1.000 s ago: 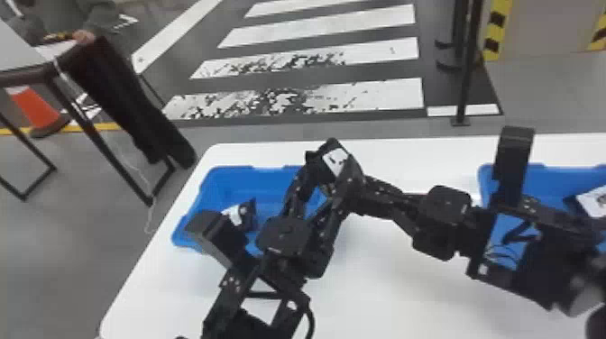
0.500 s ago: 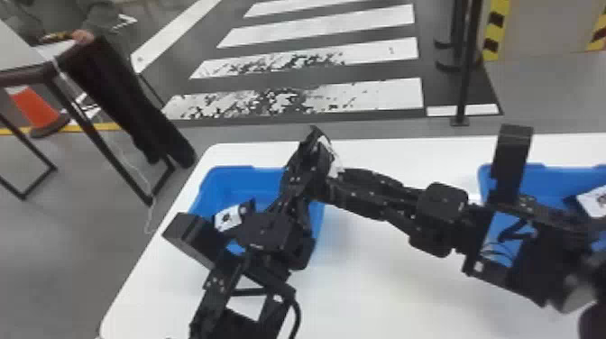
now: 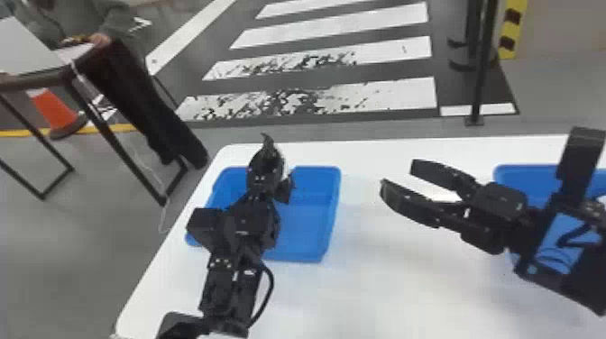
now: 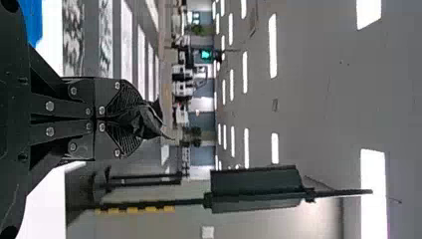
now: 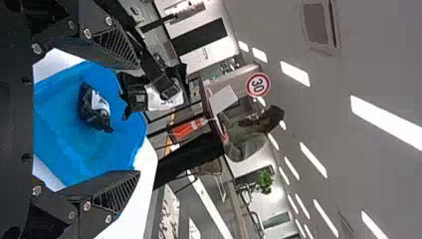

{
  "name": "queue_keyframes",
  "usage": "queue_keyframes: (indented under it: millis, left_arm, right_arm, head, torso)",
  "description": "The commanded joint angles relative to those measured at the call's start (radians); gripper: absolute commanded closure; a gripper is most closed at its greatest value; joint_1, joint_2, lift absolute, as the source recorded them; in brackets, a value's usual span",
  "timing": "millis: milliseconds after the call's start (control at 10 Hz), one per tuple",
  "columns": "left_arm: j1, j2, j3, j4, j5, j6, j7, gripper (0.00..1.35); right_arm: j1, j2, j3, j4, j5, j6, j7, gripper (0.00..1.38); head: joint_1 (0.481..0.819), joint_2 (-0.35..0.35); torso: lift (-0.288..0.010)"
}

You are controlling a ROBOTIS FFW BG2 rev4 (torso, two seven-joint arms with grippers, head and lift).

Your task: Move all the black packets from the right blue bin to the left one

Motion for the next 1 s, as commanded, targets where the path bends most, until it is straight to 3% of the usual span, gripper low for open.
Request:
queue_keyframes:
  millis: [0,100,200,300,500,700,900]
  left_arm:
    - [-0.067,-0.001,0.033,0.183,-0.104,-0.123,0.070,1.12]
    - [-0.069,-0.001,0.047,0.212,-0.088,-0.091,0.085,0.54]
    - [-0.052,-0.001,0.059,0.210,-0.070,-0.103,0.084,0.06]
    - [-0.028,-0.002,0.053,0.207,-0.010,-0.152,0.059,0.07]
    - [0.021,-0.008,0.011,0.166,0.117,-0.226,0.028,0.23]
    - [0.058,-0.008,-0.019,0.112,0.201,-0.245,-0.004,0.24]
    - [0.112,-0.008,-0.043,0.045,0.253,-0.258,-0.027,0.24]
  right_arm:
    - [0.017,0.002,-0.056,-0.002,0.037,0.000,0.004,0.28]
    - [0.034,0.009,-0.112,0.006,0.065,-0.030,0.015,0.25]
    - [0.064,0.016,-0.176,0.001,0.077,-0.037,0.015,0.19]
    - [0.096,0.027,-0.251,-0.014,0.125,-0.030,0.006,0.13]
    - [0.182,0.050,-0.385,-0.107,0.253,0.010,-0.099,0.10]
    - [0.280,0.070,-0.469,-0.146,0.287,0.010,-0.234,0.10]
    - [0.319,0.082,-0.523,-0.154,0.317,0.010,-0.300,0.11]
  head:
    - [0.688,0.350]
    - [0.687,0.350]
    - [0.693,0.350]
    - [0.695,0.350]
    - [0.695,0.293]
    - [0.695,0.180]
    - [0.695,0.086]
  torso:
    - [-0.168]
    - [-0.168]
    - [-0.168]
    - [-0.168]
    - [-0.168]
    - [-0.168]
    - [-0.168]
